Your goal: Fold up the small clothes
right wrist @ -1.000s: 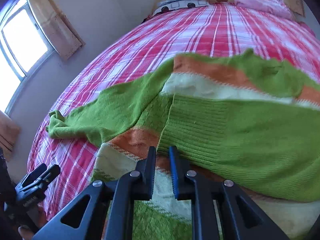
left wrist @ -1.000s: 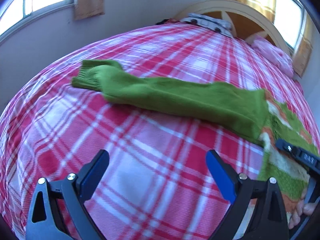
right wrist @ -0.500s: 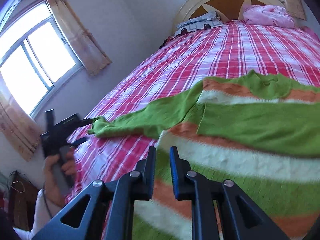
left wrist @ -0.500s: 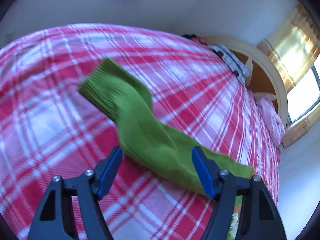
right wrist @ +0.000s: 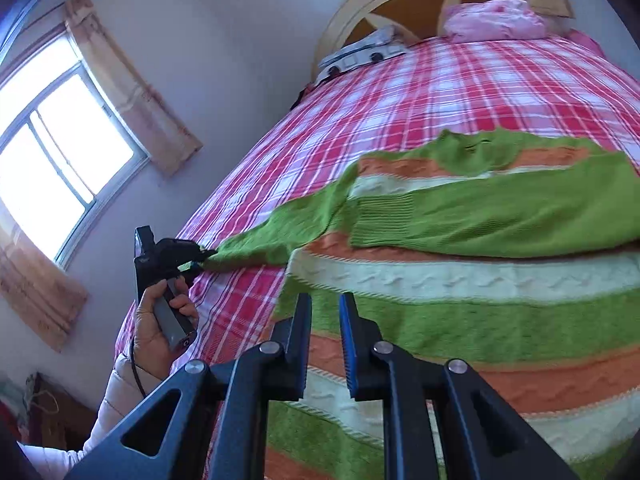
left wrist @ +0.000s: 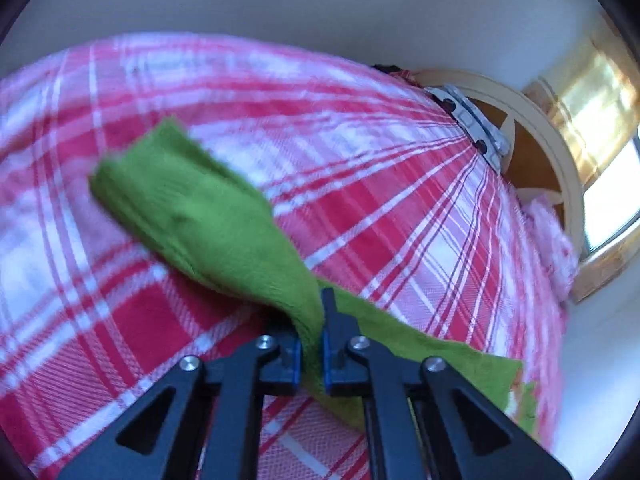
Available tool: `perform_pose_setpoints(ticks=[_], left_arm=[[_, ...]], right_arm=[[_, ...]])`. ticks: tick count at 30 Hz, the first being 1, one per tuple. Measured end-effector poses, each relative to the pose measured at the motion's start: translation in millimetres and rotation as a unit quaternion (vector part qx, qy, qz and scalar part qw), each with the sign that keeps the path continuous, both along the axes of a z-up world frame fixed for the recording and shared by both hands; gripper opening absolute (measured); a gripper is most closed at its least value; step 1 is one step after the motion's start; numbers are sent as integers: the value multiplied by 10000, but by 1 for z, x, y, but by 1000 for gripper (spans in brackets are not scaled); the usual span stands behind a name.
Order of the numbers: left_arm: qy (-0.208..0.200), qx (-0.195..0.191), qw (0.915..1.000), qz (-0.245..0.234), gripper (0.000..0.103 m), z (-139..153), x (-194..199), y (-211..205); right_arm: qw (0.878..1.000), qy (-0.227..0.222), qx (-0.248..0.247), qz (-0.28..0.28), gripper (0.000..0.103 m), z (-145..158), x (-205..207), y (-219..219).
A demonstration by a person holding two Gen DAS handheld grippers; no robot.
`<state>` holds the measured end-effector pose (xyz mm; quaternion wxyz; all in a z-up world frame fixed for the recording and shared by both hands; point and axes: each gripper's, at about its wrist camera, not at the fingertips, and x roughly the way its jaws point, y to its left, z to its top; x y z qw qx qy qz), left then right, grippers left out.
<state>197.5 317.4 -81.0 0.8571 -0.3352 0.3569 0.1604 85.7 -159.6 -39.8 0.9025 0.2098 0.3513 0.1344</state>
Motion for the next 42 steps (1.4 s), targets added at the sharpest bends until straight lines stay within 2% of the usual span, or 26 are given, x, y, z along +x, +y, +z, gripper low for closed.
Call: perform_pose_setpoints(ticks=[4,5,7,10,13,15,16,17,21,24,26,27,28,29,30,31,32,34,36,38,40,42], left_arm=[[-451,819,9951,-328,7,46,-3,-38],[-659,1186,9892,-548,7,66,-4,-60],[-918,1604,9785,-914,7,88,-4,-96],[-1310,2046,9554,-1682,7,115,-3,-166],[-1571,2399,9272,-2409,7,123,-8,-243],[-1663,2580,9047,-2953,7,118,-12,-299],[-1659,2636,8983,-3099,7,113,-13,-317],[-1622,2690,8875,-3373,7,103,-16,-346],[-1343,2725,8617,-4064,7,64,-29,-412],[-847,2734,8518,-4387,14,30,-38,-441],[-454,2541,8479,-4631,19,14,-43,-444],[-387,2470,8462,-4707,28,13,-47,-443],[-377,2351,8452,-4784,44,14,-55,-439],[-443,2192,8473,-4818,55,19,-65,-428],[-494,2115,8505,-4791,80,23,-71,-421],[-569,2049,8566,-4701,97,27,-80,-407],[-675,1978,8662,-4540,102,33,-89,-387],[-688,1921,8802,-4286,103,36,-92,-362],[-503,1987,8981,-3892,103,33,-88,-332],[-319,2128,9124,-3481,103,29,-81,-310],[-83,2140,9268,-3086,103,22,-69,-287],[46,2049,9394,-2749,103,16,-60,-270]], right_arm=[[9996,2,82,-268,15,-1,-11,-26],[9993,-5,88,-353,15,-1,-14,-32],[9978,13,111,-646,15,-3,-21,-51],[9947,63,280,-989,15,-6,-29,-77],[9893,112,382,-1407,15,-10,-41,-109],[9857,107,422,-1625,15,-10,-49,-124],[9841,100,427,-1723,15,-11,-53,-132],[9829,94,433,-1790,15,-11,-57,-137],[9779,113,411,-2045,15,-16,-74,-160],[9756,175,436,-2142,15,-23,-81,-171],[9742,245,410,-2206,15,-27,-84,-178],[9735,271,403,-2235,15,-29,-85,-180],[9723,322,417,-2276,15,-31,-86,-183],[9716,354,446,-2296,15,-31,-86,-185],[9710,377,472,-2315,15,-32,-85,-186],[9703,436,482,-2329,15,-32,-82,-189],[9709,460,490,-2300,17,-31,-79,-189],[9736,412,597,-2166,36,-26,-70,-190],[9781,223,493,-2012,71,-14,-57,-181],[9853,44,108,-1703,74,1,-36,-163],[9929,-199,-490,-1063,74,17,-2,-129],[9897,-273,-1227,-683,74,21,28,-95]])
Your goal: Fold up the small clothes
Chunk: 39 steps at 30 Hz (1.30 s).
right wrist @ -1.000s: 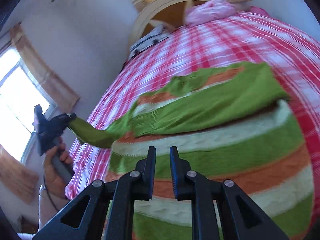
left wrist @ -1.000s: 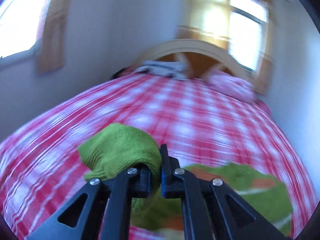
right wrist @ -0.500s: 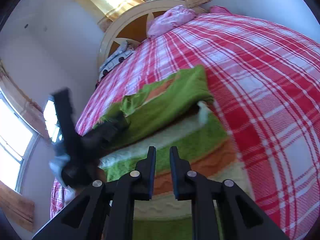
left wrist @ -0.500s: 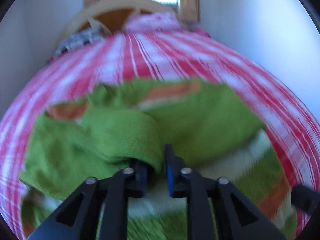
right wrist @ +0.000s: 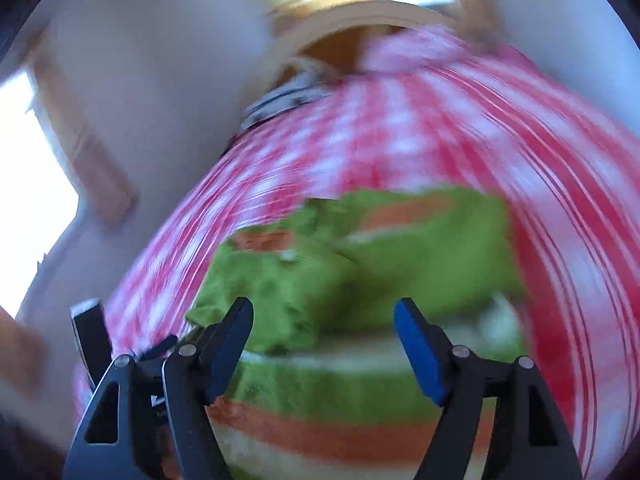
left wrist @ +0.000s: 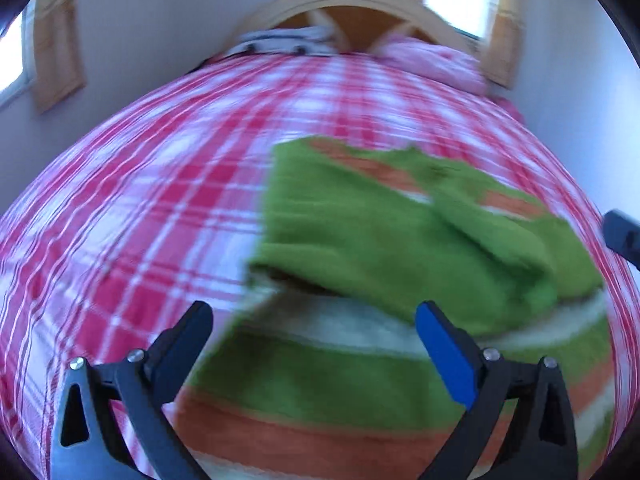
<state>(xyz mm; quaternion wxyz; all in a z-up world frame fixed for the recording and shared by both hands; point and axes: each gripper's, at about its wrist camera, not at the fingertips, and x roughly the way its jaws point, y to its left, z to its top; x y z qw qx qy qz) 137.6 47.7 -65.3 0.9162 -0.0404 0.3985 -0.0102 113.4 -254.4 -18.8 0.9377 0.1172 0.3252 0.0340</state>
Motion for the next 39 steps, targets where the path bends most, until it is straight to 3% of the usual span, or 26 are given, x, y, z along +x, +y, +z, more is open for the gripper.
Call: perform_pose_setpoints(ticks=[4,6,8,10,11,12,15,18,23,25,28,30,31,35,39], left_arm=[[318,-8,9975,625,103,-22,11,24],[543,-360,9946,813,102,-34,11,37],[435,-489,9937,911,102,-31,8,41],[452,-441,9938,911,102,-32,4,38],[441,-395,9941,913,102,-32,4,36],[451,-371,9940,920,102,-31,3,35],[477,-330,9939,939,102,-34,9,38],[477,-340,9938,940,103,-34,9,38],[519,-224,9939,950,103,-37,16,36],[535,-183,9938,955,103,-37,16,36],[543,-170,9938,956,103,-37,17,36],[538,-197,9937,967,103,-37,17,37],[533,-242,9935,980,103,-36,17,38],[472,-655,9897,1181,103,-28,34,54],[653,-769,9848,1417,103,-29,55,65]], right_arm=[[9927,506,-1001,440,74,-24,71,58],[9846,795,-1468,516,74,-45,95,75],[9756,1012,-1879,514,70,-67,113,82],[9749,1151,-1869,377,37,-77,118,72],[9789,1080,-1721,200,14,-74,116,60],[9836,989,-1504,82,11,-67,113,47],[9969,560,-258,-488,11,-46,84,-15],[9916,340,656,-1058,11,-48,53,-76],[9748,870,1020,-1784,11,-75,14,-137],[9721,840,1275,-1783,12,-74,-1,-143],[9719,593,1383,-1811,19,-63,-20,-142],[9698,349,1473,-1911,33,-53,-32,-141],[9699,274,1443,-1945,34,-49,-35,-141],[9756,-137,323,-2168,34,-20,-43,-124],[9809,-244,-27,-1929,34,-7,-42,-115]])
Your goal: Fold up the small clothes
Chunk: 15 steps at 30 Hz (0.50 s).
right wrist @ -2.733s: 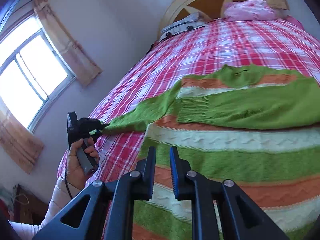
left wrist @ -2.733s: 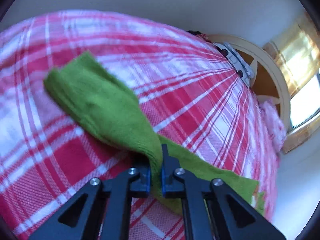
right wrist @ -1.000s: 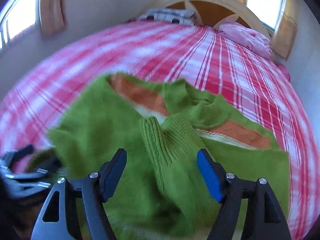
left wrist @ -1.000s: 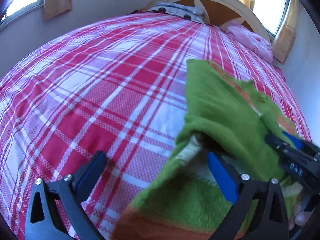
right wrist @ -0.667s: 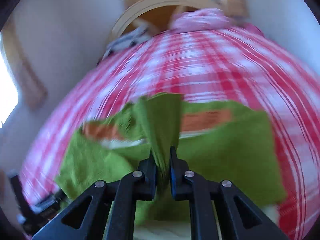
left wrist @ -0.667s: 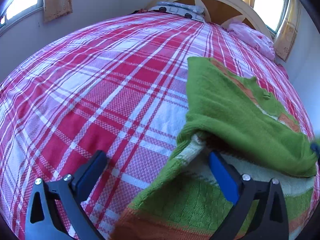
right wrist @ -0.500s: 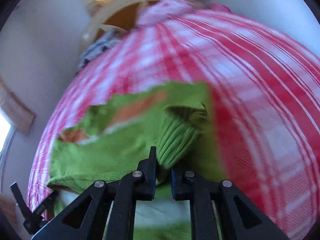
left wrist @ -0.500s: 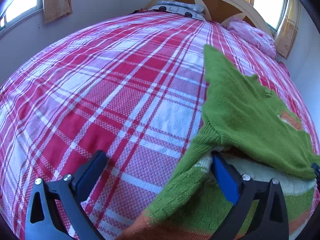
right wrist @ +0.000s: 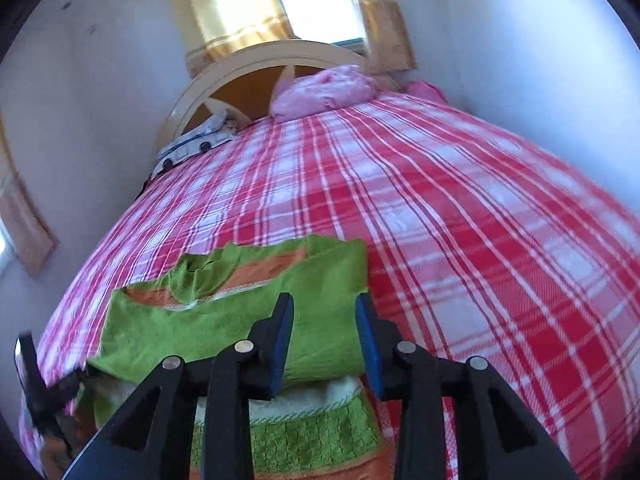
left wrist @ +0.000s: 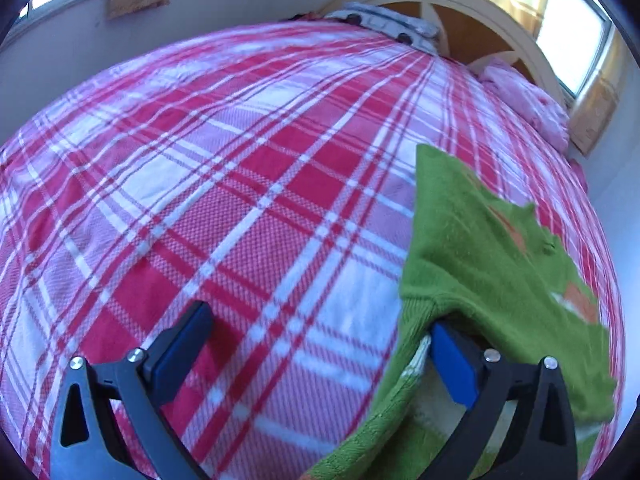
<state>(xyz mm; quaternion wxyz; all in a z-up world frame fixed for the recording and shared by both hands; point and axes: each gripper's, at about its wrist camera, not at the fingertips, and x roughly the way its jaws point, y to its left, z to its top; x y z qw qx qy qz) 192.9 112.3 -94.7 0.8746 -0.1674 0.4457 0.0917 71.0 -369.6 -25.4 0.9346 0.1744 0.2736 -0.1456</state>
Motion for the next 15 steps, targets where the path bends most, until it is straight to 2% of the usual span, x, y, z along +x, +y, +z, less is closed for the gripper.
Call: perform_pose_setpoints(ticks=[4,6,9,13,15], left_arm=[[-208,-170,9994,236,103,-2,-12,13],[-281,-92,9994,178,103,-3,-19,10],[-242,-56,9996,97,103,-2,-20,10],[-178,102,9995,-250,102,3,-28,9],[-303,330,9974,-566,102,12,-44,6]], right_arm=[[9995,85,-200,241,33,-3,7,15],[9978,286,-271,533,29,-13,18,27],[9936,648,-305,869,29,-35,38,40],[9882,1322,-70,768,29,-71,62,38],[9892,1213,-64,820,29,-75,63,35]])
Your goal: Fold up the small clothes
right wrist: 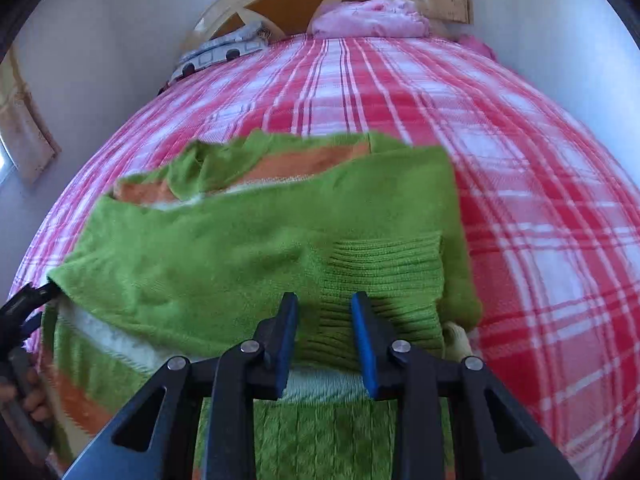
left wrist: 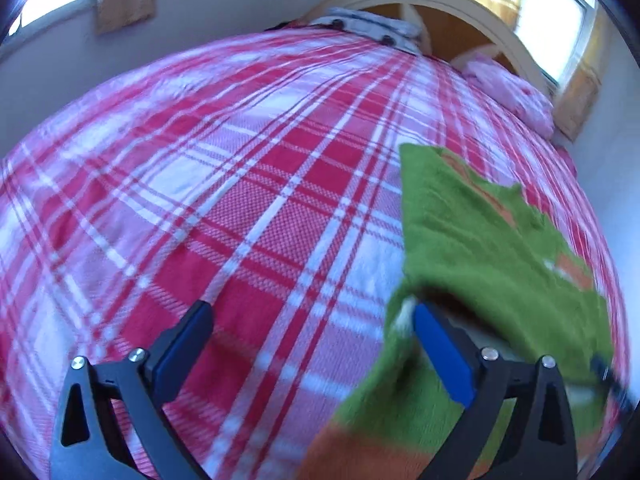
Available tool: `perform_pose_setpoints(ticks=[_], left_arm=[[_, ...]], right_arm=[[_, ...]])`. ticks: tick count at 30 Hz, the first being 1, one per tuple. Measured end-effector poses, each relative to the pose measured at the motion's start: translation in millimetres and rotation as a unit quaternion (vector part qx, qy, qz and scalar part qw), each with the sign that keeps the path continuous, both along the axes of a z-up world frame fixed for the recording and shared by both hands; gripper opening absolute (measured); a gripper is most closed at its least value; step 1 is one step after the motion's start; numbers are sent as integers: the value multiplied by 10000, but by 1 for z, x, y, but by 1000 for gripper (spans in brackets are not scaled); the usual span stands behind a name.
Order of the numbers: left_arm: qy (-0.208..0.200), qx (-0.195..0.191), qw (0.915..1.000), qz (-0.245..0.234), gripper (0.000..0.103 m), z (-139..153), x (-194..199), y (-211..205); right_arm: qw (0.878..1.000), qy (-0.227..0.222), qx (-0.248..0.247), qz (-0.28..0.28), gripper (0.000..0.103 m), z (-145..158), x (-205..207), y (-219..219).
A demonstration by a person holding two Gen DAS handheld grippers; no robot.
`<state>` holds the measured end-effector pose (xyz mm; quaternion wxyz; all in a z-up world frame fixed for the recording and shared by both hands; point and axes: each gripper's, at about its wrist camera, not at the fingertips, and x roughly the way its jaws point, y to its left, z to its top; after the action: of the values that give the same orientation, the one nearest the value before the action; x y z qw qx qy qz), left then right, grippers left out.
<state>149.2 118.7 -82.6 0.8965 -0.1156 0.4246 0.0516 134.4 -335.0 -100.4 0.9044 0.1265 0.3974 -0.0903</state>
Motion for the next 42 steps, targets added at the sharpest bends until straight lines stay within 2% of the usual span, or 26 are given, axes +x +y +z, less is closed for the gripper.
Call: perform_pose_setpoints(ticks=[3,5,7,8,10,11,12,17,21,24,26,27,30,34,36,39,42], left_arm=[[-313,167,9974,-621,102,16,-29,2],[-526,298,9926,-1049,103,27,-51,4],[-641,460,9863,-1449,103,34,-75,7],[-662,506,9830,-1637,103,35,-88,8],[-623,520,9781,-1918,103,35,-109,9],[-572,512,9746,-2106,103,33,-123,9],[-542,519,9728,-2193,103,32,-131,8],[-388,587,9640,-2563,103,17,-185,6],[-171,336,9613,-2728,103,0,-220,5],[64,99,9603,-2788,102,-13,-233,2],[190,39,9601,-2791,97,-20,-239,-2],[245,-1,9598,-2798,93,-23,-242,-3],[312,-114,9603,-2771,92,-28,-250,-4],[444,-282,9585,-2802,89,-35,-255,-6],[390,-223,9586,-2812,87,-35,-259,-10],[373,-248,9564,-2887,76,-36,-261,-12],[403,-463,9526,-2979,59,-34,-264,-11]], right_arm=[[9992,125,370,-8,29,10,-6,-9],[9981,-290,550,47,29,37,-32,-9],[9965,-713,360,227,30,64,-62,-1],[9953,-870,224,357,33,77,-81,4],[9933,-1006,104,554,57,93,-111,11],[9925,-1055,12,619,72,98,-131,14],[9921,-1084,-66,634,74,100,-146,16],[9942,-761,-79,757,74,88,-227,23],[9944,-309,-250,977,74,70,-278,34],[9940,-218,12,1071,74,59,-308,38],[9944,-81,58,1051,74,46,-316,43],[9946,-31,62,1039,71,40,-317,45],[9940,80,460,992,59,19,-317,48],[9938,204,669,866,59,-1,-320,52],[9936,297,675,851,59,-7,-321,54],[9930,350,639,929,59,-13,-326,62],[9932,407,473,981,59,-14,-327,69]])
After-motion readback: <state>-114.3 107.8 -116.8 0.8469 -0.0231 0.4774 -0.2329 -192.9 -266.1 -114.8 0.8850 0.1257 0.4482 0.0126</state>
